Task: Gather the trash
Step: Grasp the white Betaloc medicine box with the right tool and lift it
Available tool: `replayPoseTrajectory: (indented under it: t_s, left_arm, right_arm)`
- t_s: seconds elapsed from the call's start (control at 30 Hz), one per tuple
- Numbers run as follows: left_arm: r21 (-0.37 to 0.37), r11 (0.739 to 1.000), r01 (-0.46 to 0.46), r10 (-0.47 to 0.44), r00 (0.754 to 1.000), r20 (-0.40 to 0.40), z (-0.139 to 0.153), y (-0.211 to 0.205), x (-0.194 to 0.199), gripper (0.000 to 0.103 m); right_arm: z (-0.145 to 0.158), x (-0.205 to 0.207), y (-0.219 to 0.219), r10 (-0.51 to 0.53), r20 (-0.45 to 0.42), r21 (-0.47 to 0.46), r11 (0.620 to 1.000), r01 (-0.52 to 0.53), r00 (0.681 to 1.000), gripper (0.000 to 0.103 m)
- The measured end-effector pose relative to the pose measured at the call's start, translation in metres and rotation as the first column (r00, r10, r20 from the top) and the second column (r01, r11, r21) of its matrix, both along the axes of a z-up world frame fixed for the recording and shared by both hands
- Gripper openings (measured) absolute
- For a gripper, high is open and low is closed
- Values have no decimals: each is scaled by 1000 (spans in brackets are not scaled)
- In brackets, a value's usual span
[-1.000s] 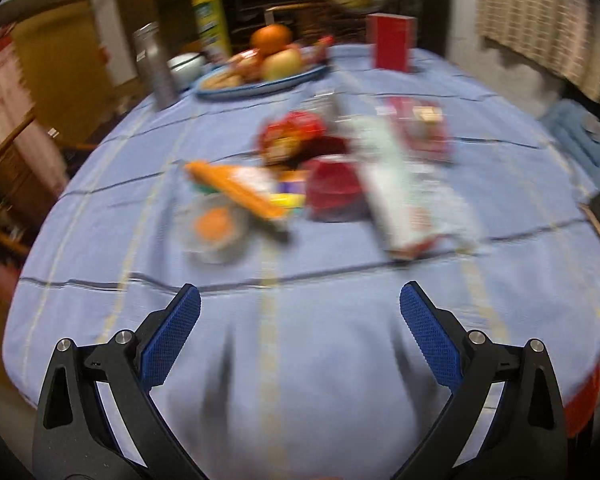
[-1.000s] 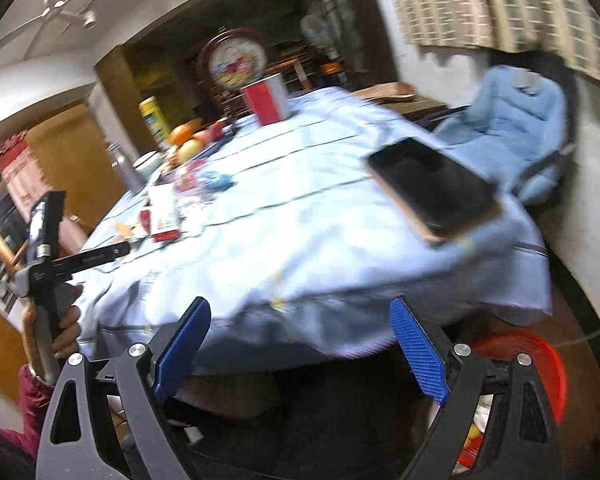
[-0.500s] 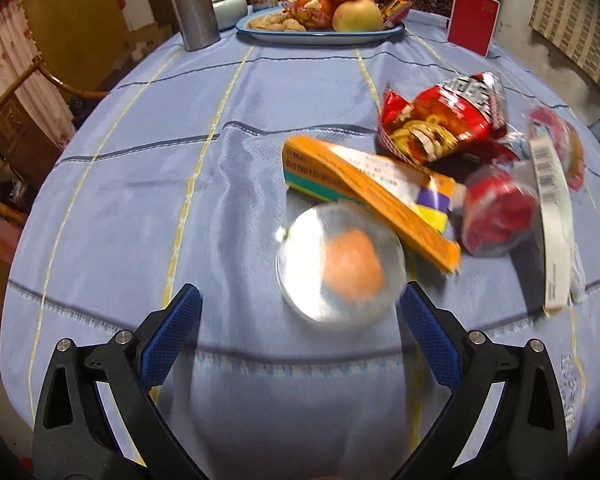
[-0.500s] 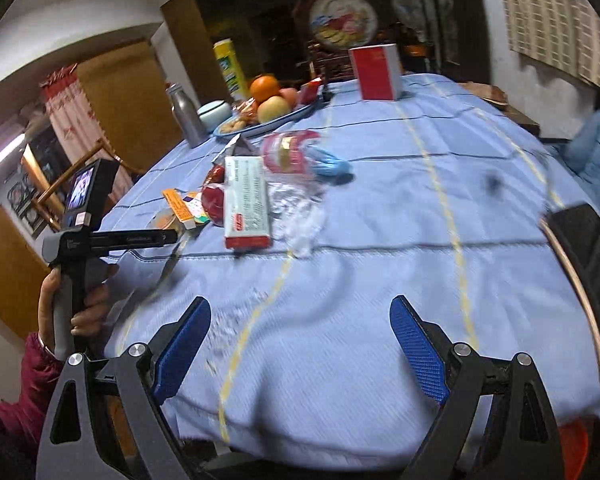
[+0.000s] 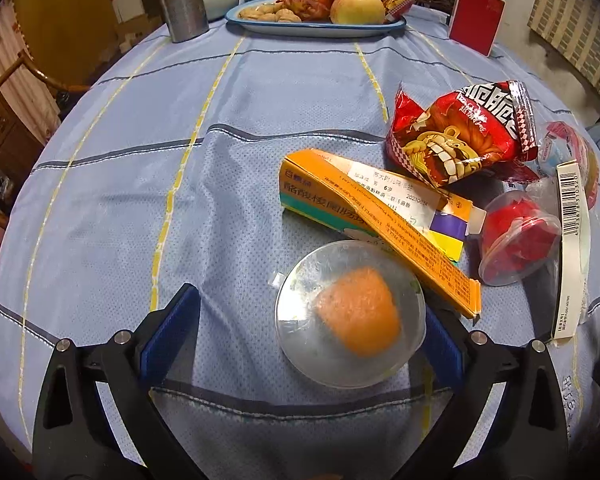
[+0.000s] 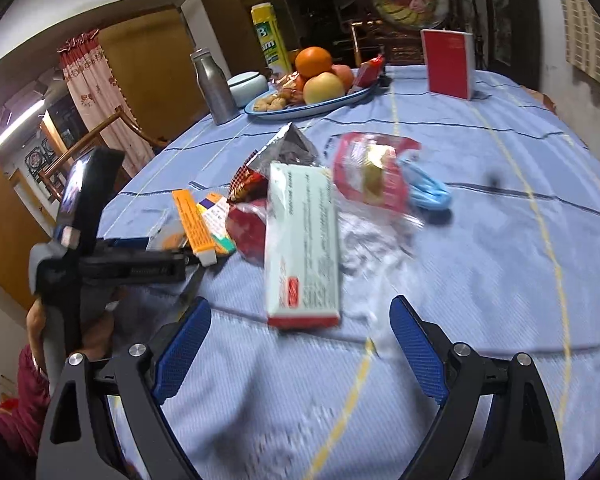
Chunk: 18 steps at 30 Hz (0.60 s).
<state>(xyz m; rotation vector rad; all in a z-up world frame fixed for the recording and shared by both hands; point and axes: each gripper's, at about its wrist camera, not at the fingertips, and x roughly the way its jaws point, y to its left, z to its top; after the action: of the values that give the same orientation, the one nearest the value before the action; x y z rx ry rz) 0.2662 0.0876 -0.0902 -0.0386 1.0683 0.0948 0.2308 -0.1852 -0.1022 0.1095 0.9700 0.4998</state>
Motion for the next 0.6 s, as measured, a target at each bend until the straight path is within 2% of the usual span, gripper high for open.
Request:
replayPoseTrajectory:
  t_s: [0.27,0.43,0.47,0.5,0.57,0.6]
  left_arm:
    - [0,1000,-1,1,1000,0,0,0,1,97]
    - [0,1000,-1,1,1000,0,0,0,1,97]
    - [0,1000,-1,1,1000,0,0,0,1,97]
    - [0,1000,-1,1,1000,0,0,0,1,97]
    - [0,1000,-1,1,1000,0,0,-1,1,97]
    - [0,1000,-1,1,1000,0,0,-1,1,97]
  right_arm:
    - [-15,26,16,-6,-35,-22,1000,5,999,89]
    - [-26,41,17,3,-95,8,1000,-2,996,84]
    - [-27,42,18,6,-103,11,1000,-5,995,76]
    - [-29,43,18,11,-113,19,1000,-9,994,62]
    - [-29,41,12,13,-119,46,999,-7,993,44]
    - [-27,37,6,-5,-107,48,999,11,994,44]
